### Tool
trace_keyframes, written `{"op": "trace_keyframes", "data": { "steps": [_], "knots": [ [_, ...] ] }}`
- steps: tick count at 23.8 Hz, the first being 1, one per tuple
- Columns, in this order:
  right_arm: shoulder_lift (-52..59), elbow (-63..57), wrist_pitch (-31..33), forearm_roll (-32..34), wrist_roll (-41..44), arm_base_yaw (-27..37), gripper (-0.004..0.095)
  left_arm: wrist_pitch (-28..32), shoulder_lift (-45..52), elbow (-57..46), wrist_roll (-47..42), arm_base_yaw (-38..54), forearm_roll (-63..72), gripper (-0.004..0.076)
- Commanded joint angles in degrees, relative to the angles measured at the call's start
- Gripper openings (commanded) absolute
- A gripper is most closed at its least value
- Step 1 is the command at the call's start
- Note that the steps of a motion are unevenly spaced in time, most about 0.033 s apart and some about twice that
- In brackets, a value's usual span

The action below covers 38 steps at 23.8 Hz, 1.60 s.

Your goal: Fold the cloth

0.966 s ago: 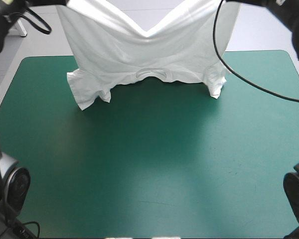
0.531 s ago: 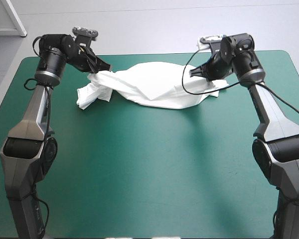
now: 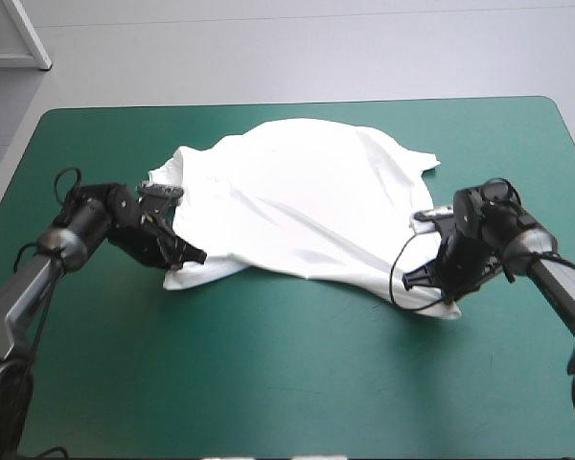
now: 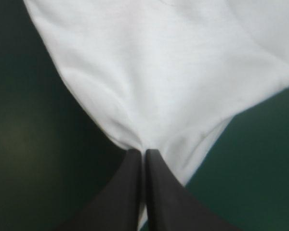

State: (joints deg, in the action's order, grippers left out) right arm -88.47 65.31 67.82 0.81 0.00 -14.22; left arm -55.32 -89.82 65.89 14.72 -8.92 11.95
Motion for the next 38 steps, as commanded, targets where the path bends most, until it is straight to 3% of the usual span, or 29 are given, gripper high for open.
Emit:
{"op": "trace_keyframes", "data": {
  "steps": [1,6,12,17,19,21,25,26,28,38],
  "knots": [
    [10.7,-9.3,3.3,0.6,-0.5,0.1,-0.0018,-3.4,14.2,-11.4,-1.7,-0.1,-1.2,-0.0010],
    [25.3,-19.6,4.2,-1.9,0.6,0.1,-0.0018,-19.1,23.9,-20.3,-6.4,-0.1,-9.0,-0.0010],
    [32.0,-28.7,4.2,-9.6,2.1,0.1,-0.0018,-18.8,29.0,-23.0,-8.8,-0.1,-4.5,-0.0010],
    [32.4,-31.6,4.2,-12.1,-4.2,0.1,0.0007,-18.8,30.8,-25.2,-6.5,-0.1,-3.3,-0.0004],
    [32.4,-31.6,4.2,-12.7,-5.0,0.1,0.0148,-18.8,30.8,-25.2,-4.7,-0.1,-1.8,0.0051],
    [32.5,-31.6,4.2,-13.8,-5.0,0.1,0.0337,-18.8,30.8,-25.2,-4.1,-0.1,-0.6,0.0155],
    [32.9,-31.2,3.4,-14.7,-5.0,0.1,0.0736,-18.8,30.8,-25.2,-4.1,-0.1,-0.4,0.0424],
    [32.9,-30.8,2.8,-14.2,-4.7,0.1,0.0785,-18.7,30.8,-25.2,-4.1,-0.1,-0.4,0.0470],
    [33.0,-29.0,1.8,-13.1,-3.8,0.1,0.0837,-17.0,30.8,-25.2,-4.1,-0.1,-0.4,0.0505],
    [32.3,-15.8,-6.3,-2.2,3.2,0.2,0.0833,0.6,26.4,-11.3,-8.8,-0.1,-8.9,0.0506]
  ]
}}
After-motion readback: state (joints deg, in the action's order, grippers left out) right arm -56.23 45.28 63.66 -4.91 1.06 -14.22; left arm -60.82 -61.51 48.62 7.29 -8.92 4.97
